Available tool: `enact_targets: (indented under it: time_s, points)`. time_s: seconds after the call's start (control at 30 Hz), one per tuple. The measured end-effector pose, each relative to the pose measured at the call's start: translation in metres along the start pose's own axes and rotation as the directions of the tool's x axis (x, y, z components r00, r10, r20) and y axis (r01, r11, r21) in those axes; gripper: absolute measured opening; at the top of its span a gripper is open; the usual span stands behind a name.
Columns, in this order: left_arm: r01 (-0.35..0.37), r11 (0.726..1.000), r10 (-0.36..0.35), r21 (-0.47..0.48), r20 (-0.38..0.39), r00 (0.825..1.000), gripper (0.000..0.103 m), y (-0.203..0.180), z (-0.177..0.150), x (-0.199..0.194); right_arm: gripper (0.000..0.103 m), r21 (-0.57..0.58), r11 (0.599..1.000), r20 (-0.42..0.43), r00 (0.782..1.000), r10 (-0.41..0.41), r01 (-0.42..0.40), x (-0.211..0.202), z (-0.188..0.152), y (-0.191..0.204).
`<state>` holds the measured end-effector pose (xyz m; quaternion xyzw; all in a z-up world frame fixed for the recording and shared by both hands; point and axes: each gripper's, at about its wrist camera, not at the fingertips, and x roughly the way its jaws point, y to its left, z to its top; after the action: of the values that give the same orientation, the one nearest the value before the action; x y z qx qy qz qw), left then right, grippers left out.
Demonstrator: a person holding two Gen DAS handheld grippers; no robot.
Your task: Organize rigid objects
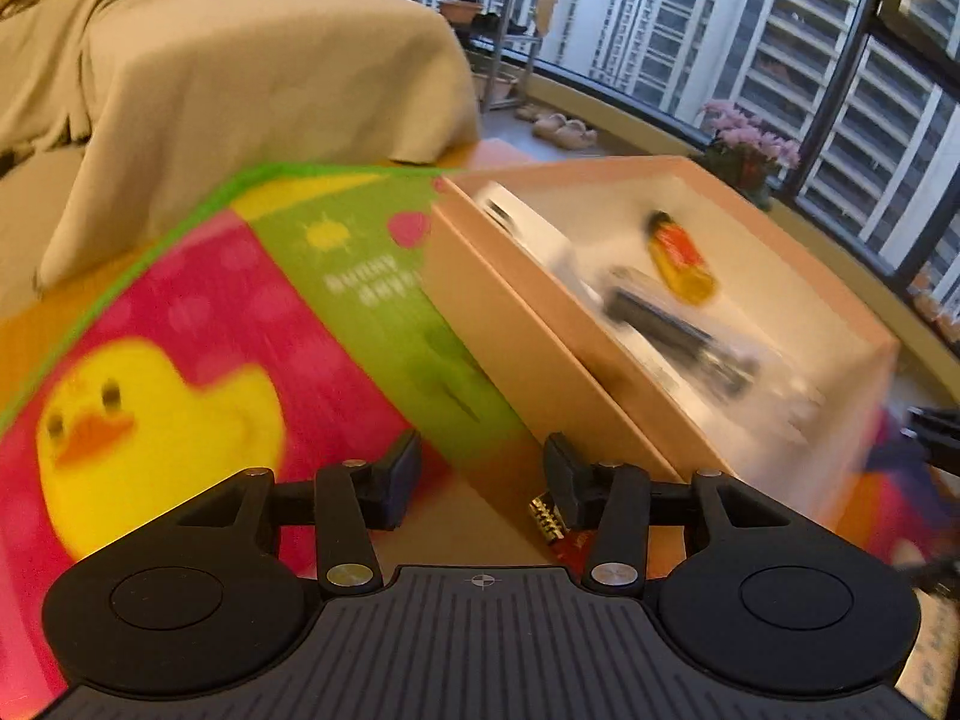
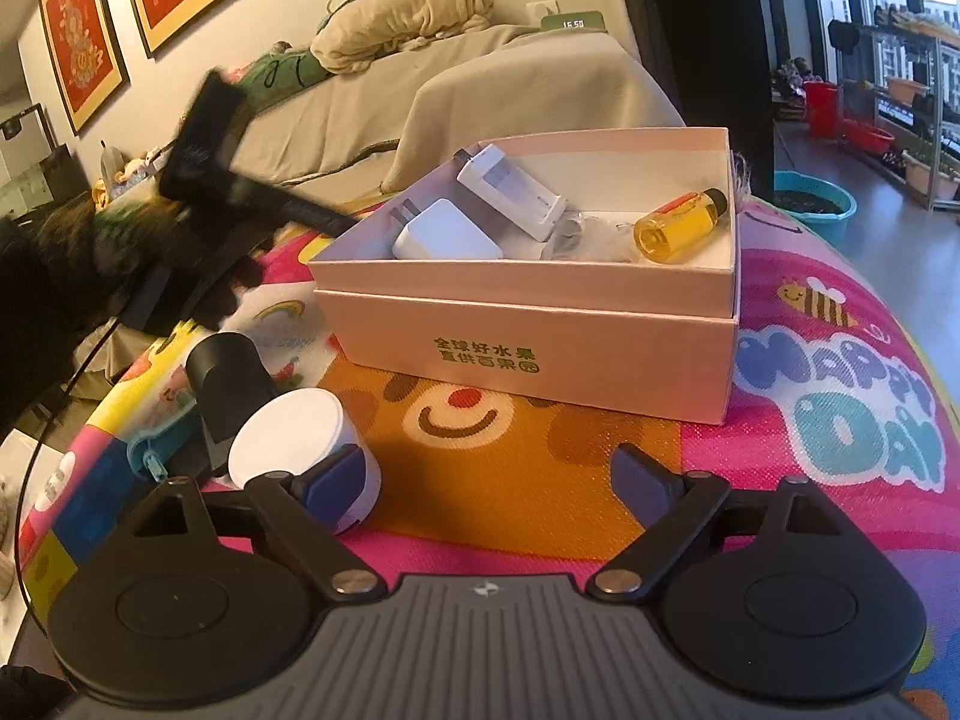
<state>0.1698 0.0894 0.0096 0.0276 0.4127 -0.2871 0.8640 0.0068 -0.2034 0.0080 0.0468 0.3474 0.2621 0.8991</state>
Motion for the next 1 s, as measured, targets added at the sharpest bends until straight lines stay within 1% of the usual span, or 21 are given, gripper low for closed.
enact_targets:
  time_s: [0.1,0.23,0.3,0.37,0.43,0.5,0.53,0.57,0.63,0.7,0.77,0.8,0.83,0.9,0.93,0.97,1.0]
  points:
    - [0.009,0.998,-0.008,-0.056,0.011,1.000,0.050,-0.013,-0.026,-0.017,0.089,-0.003,1.000,0.000,1.000,-0.004,0.004,0.000,0.000,0.001]
    - [0.016,0.995,-0.014,-0.095,0.022,1.000,0.049,-0.036,-0.056,-0.037,0.090,-0.011,1.000,-0.003,1.000,-0.015,0.015,0.001,0.000,0.003]
    - [0.031,0.987,-0.026,-0.156,0.033,0.999,0.049,-0.039,-0.066,-0.049,0.090,-0.018,1.000,-0.005,1.000,-0.022,0.022,0.001,0.000,0.004]
    - [0.047,0.971,-0.028,-0.234,0.086,0.996,0.049,-0.039,-0.071,-0.066,0.089,-0.023,0.999,-0.007,1.000,-0.027,0.027,0.002,0.000,0.005]
    - [0.042,0.958,0.004,-0.282,0.162,0.987,0.049,-0.043,-0.078,-0.091,0.089,-0.028,0.999,-0.007,0.999,-0.035,0.035,0.002,0.000,0.006]
    - [0.002,0.960,0.063,-0.278,0.223,0.973,0.049,-0.055,-0.090,-0.116,0.089,-0.028,0.999,-0.004,0.999,-0.040,0.040,0.001,-0.001,0.006]
    - [-0.024,0.963,0.090,-0.269,0.235,0.968,0.049,-0.064,-0.096,-0.126,0.089,-0.023,0.999,-0.003,0.999,-0.043,0.043,0.001,-0.001,0.005]
    - [-0.043,0.965,0.107,-0.260,0.237,0.966,0.049,-0.071,-0.103,-0.134,0.090,-0.019,0.999,-0.003,0.999,-0.042,0.042,0.001,0.000,0.004]
    - [-0.068,0.968,0.124,-0.242,0.222,0.967,0.049,-0.085,-0.119,-0.145,0.090,-0.017,0.999,-0.004,0.999,-0.040,0.039,0.002,0.000,0.003]
    - [-0.119,0.969,0.160,-0.218,0.185,0.970,0.049,-0.097,-0.134,-0.145,0.092,-0.024,0.999,-0.008,0.999,-0.036,0.036,0.003,0.000,0.004]
    - [-0.184,0.965,0.212,-0.189,0.143,0.967,0.049,-0.108,-0.147,-0.137,0.093,-0.032,0.999,-0.013,0.999,-0.039,0.039,0.004,0.000,0.006]
    - [-0.200,0.962,0.226,-0.186,0.128,0.966,0.049,-0.111,-0.152,-0.134,0.093,-0.035,0.999,-0.016,0.999,-0.039,0.039,0.004,0.000,0.006]
    - [-0.198,0.961,0.223,-0.194,0.117,0.968,0.049,-0.112,-0.157,-0.129,0.094,-0.038,0.999,-0.018,0.999,-0.040,0.039,0.004,0.001,0.006]
    - [-0.171,0.959,0.198,-0.227,0.105,0.975,0.052,-0.111,-0.162,-0.123,0.095,-0.038,0.999,-0.022,0.999,-0.038,0.038,0.005,0.001,0.007]
    - [-0.165,0.957,0.194,-0.237,0.103,0.976,0.052,-0.111,-0.162,-0.118,0.098,-0.036,0.999,-0.025,0.999,-0.033,0.032,0.005,0.001,0.007]
    - [-0.166,0.958,0.198,-0.236,0.118,0.973,0.052,-0.112,-0.162,-0.117,0.100,-0.033,0.999,-0.031,0.999,-0.023,0.022,0.005,0.001,0.007]
    - [-0.154,0.960,0.187,-0.235,0.124,0.975,0.052,-0.113,-0.160,-0.115,0.103,-0.028,1.000,-0.038,0.999,-0.010,0.009,0.006,0.001,0.007]
